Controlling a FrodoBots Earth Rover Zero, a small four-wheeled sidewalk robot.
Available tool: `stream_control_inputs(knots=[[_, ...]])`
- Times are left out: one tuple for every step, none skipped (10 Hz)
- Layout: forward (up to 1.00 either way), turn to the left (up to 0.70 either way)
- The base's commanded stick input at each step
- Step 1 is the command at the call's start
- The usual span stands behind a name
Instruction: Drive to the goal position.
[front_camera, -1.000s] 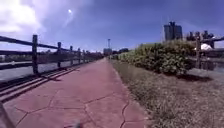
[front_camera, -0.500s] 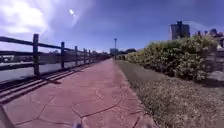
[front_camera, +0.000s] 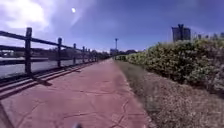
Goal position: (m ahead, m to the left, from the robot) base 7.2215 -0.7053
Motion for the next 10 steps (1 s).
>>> stream_control_inputs(knots=[[0.7,0.0],[0.7,0.0],[0.7,0.0],[0.7,0.0],[0.7,0.0],[0.7,0.0],[0.7,0.0],[0.7,0.0],[0.7,0.0],[0.7,0.0]])
